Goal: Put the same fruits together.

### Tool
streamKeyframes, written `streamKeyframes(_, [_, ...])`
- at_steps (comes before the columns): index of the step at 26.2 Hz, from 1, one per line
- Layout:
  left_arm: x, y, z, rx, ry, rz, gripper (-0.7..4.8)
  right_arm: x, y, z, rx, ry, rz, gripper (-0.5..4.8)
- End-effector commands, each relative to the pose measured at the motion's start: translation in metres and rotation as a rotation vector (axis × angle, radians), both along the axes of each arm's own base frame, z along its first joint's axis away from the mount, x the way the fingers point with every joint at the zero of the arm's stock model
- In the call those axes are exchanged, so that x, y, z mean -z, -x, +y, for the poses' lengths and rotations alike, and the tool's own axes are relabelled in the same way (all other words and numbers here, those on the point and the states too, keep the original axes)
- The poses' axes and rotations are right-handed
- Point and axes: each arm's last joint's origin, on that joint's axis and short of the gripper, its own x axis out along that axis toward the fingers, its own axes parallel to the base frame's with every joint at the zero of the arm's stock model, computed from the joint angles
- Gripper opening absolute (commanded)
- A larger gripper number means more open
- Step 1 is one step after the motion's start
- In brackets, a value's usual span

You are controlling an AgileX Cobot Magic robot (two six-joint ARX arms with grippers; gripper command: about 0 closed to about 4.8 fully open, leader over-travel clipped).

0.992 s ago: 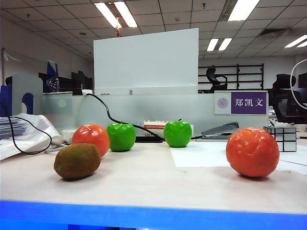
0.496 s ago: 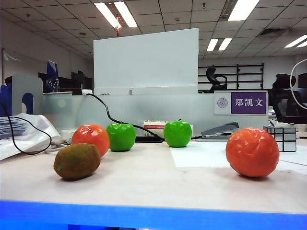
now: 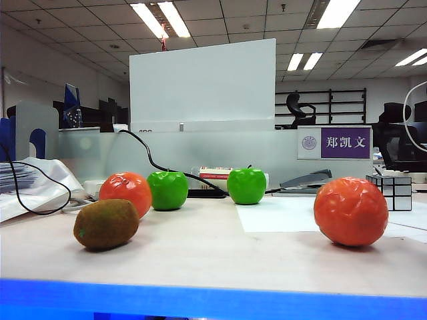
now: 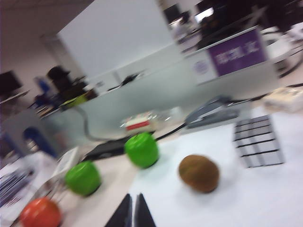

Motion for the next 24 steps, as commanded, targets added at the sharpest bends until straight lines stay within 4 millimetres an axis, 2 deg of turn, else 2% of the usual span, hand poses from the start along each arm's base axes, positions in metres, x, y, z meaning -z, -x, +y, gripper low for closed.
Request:
streamKeyframes(1, [-0.007,0.001,0.000,0.013,0.048,0.010,-0.05,0.001,0.000,0.003,-0.071,0.033,-0.010,0.22])
streamKeyframes(4, [-0.018,0.001,-0.001,0.065,0.090,0.055,-0.05,0.001,0.000,0.006,-0.131,0.031,-0.009,0.22])
streamKeyframes(8, [-0.053,0.000,-0.003,0.122,0.032,-0.001,-0.05,-0.004,0.001,0.012,-0.184,0.038,-0.061,0.22])
streamKeyframes(10, [-0.072,-0.006,-0.003,0.108,-0.046,-0.059,-0.05,-0.007,0.002,0.015,-0.180,0.116,-0.118,0.22])
streamKeyframes(12, [-0.077,-0.014,-0.002,0.103,-0.056,-0.048,-0.05,-0.010,0.003,0.017,-0.197,0.167,-0.161,0.22])
streamKeyframes(14, [-0.078,-0.026,-0.002,0.139,-0.061,0.014,-0.05,-0.014,0.005,0.020,-0.221,0.195,-0.179,0.22])
streamKeyframes(17, [-0.070,-0.049,-0.008,0.224,-0.067,0.141,-0.05,-0.027,0.009,0.022,-0.227,0.206,-0.192,0.22])
streamKeyframes(20, [-0.057,-0.072,-0.027,0.337,-0.146,0.201,-0.05,-0.040,0.007,0.023,-0.213,0.212,-0.189,0.22])
streamKeyframes(22, [-0.049,-0.084,-0.044,0.355,-0.181,0.233,-0.03,-0.051,0.004,0.024,-0.268,0.188,-0.175,0.22])
streamKeyframes(24, [-0.047,-0.087,-0.053,0.388,-0.192,0.218,0.00,-0.059,0.003,0.025,-0.286,0.151,-0.193,0.22])
